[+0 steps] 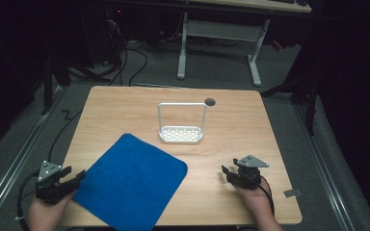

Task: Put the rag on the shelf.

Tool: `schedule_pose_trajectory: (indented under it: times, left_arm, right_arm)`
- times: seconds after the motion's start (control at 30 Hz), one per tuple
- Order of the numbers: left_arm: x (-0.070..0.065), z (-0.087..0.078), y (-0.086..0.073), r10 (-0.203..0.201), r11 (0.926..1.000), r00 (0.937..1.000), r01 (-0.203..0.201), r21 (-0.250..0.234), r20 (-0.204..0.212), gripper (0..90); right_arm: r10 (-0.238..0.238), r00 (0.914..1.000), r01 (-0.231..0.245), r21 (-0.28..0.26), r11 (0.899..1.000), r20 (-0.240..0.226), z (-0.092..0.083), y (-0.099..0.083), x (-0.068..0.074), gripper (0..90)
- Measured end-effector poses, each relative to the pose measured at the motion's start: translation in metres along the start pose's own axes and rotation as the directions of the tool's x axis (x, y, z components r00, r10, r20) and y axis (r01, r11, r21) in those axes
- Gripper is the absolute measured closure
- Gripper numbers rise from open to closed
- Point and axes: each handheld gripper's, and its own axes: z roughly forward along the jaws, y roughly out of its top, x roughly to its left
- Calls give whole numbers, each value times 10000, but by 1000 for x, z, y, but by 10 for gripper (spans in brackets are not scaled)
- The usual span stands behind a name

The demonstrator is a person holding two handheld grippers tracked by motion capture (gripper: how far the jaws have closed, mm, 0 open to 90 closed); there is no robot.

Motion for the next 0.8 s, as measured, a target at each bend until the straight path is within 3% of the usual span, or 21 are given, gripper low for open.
schedule_pose_trajectory:
  times: [0.4, 0.57, 0.77, 0.8]
  left_arm:
    - [-1, 6, 0, -169, 9999, 9990, 170, -22, 417, 438]
    - [-2, 7, 0, -144, 9999, 9990, 145, -39, 426, 442]
    - [-2, 3, 0, -237, 9994, 9986, 250, -259, 481, 476]
    - [-2, 1, -1, -260, 9991, 9977, 280, -314, 624, 509]
  right_arm:
    - [271, 9996, -272, -146, 9995, -60, -4, -1, -1, 455]
    - [31, 9999, -33, -197, 9998, -126, -3, 1, 1, 462]
    - [-176, 9983, 156, -366, 9992, -553, -1, 7, 16, 490]
    - [-280, 9960, 251, -345, 9991, -846, 1, 9, 24, 506]
